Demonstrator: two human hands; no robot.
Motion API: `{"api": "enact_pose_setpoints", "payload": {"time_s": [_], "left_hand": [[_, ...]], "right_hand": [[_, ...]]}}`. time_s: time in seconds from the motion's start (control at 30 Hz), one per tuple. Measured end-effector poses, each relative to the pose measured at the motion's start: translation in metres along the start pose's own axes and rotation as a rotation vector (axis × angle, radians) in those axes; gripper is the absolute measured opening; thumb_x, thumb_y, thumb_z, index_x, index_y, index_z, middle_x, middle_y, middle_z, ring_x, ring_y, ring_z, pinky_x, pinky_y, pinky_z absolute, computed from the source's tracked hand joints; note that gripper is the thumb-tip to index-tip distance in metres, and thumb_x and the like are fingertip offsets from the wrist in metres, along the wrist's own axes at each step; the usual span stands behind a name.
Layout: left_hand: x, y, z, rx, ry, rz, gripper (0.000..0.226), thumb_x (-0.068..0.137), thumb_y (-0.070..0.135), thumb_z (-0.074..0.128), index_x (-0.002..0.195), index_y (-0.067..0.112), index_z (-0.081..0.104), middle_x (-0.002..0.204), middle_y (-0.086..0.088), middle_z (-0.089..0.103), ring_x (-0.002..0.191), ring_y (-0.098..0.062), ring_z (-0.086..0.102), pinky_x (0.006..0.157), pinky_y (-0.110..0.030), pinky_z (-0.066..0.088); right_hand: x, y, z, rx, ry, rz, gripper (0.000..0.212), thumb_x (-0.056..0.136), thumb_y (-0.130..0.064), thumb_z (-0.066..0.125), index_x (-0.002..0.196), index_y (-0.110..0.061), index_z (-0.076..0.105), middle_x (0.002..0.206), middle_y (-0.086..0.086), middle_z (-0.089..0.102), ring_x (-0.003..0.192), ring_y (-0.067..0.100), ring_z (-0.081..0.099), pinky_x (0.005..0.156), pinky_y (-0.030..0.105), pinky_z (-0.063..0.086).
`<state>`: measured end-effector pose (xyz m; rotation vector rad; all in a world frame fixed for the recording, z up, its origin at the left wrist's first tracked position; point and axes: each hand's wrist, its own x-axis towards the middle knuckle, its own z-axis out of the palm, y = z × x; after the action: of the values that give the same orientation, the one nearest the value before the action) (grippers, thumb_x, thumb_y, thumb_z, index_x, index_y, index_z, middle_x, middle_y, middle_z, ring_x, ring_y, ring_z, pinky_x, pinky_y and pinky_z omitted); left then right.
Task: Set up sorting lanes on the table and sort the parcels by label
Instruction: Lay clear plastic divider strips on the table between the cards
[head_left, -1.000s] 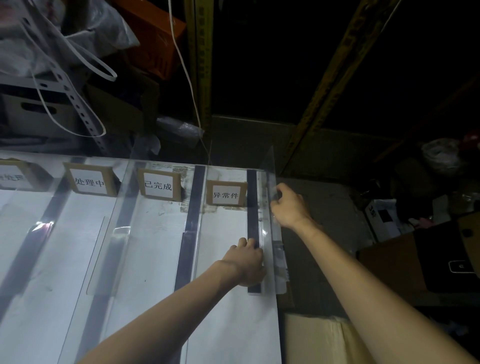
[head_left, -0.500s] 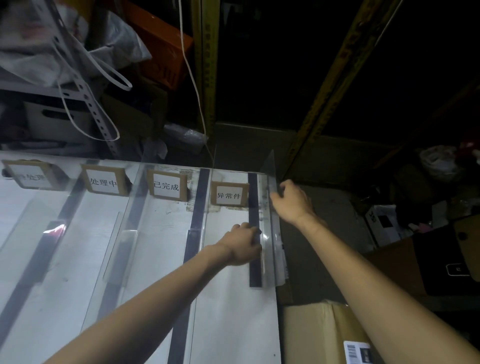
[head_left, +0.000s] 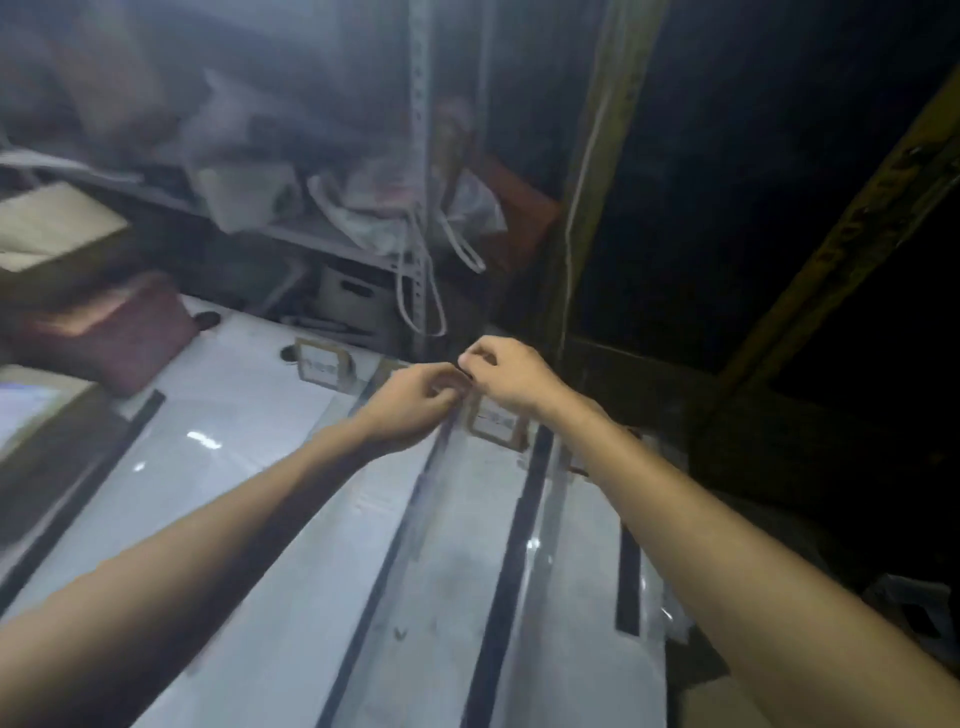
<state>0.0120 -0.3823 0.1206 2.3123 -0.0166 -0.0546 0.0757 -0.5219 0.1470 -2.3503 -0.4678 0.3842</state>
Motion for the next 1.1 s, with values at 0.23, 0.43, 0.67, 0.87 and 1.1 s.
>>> {"api": "enact_pose_setpoints", "payload": {"time_s": [0.23, 0.43, 0.67, 0.87, 1.1], "left_hand": [[-0.138, -0.093, -0.134, 0.036, 0.238, -0.219, 0.023, 0.095, 0.014, 0.052, 0.11, 0.018, 0.069, 0.101, 0.005, 0.067, 0.094, -0.013, 0.063, 0.087, -0.026, 0.047], [-0.243, -0.166, -0.194, 0.05, 0.282, -0.367, 0.023, 0.099, 0.018, 0.05, 0.115, 0.017, 0.067, 0.111, 0.003, 0.064, 0.106, -0.014, 0.06, 0.094, -0.028, 0.046], [-0.268, -0.252, -0.219, -0.035, 0.255, -0.489, 0.019, 0.095, 0.019, 0.05, 0.102, 0.029, 0.064, 0.114, 0.003, 0.063, 0.108, -0.013, 0.059, 0.091, -0.027, 0.045], [-0.215, -0.333, -0.203, -0.002, 0.137, -0.536, 0.033, 0.099, 0.02, 0.047, 0.13, 0.021, 0.058, 0.131, 0.0, 0.057, 0.115, -0.014, 0.055, 0.096, -0.025, 0.042], [-0.146, -0.409, -0.157, 0.083, -0.036, -0.683, 0.073, 0.089, 0.012, 0.043, 0.154, 0.013, 0.009, 0.143, -0.015, 0.038, 0.136, -0.035, 0.035, 0.108, -0.039, 0.034]], "right_hand": [[-0.012, -0.154, 0.116, -0.049, -0.167, -0.263, 0.03, 0.101, -0.034, 0.051, 0.116, -0.013, 0.067, 0.115, 0.005, 0.07, 0.108, 0.024, 0.062, 0.092, 0.035, 0.048], [-0.033, -0.23, 0.224, -0.159, -0.317, -0.372, 0.033, 0.104, -0.033, 0.048, 0.123, -0.012, 0.064, 0.123, 0.006, 0.066, 0.103, 0.019, 0.059, 0.083, 0.03, 0.044], [0.002, -0.249, 0.298, -0.293, -0.452, -0.305, 0.027, 0.101, -0.027, 0.05, 0.116, -0.01, 0.065, 0.12, 0.005, 0.067, 0.109, 0.024, 0.062, 0.089, 0.033, 0.05], [0.08, -0.212, 0.359, -0.329, -0.435, -0.022, 0.036, 0.099, -0.03, 0.049, 0.126, -0.008, 0.056, 0.127, 0.011, 0.062, 0.106, 0.03, 0.059, 0.085, 0.032, 0.047], [0.144, -0.156, 0.429, -0.193, -0.4, 0.433, 0.058, 0.095, -0.028, 0.053, 0.14, 0.001, 0.031, 0.133, 0.019, 0.051, 0.113, 0.038, 0.062, 0.076, 0.032, 0.046]]}}
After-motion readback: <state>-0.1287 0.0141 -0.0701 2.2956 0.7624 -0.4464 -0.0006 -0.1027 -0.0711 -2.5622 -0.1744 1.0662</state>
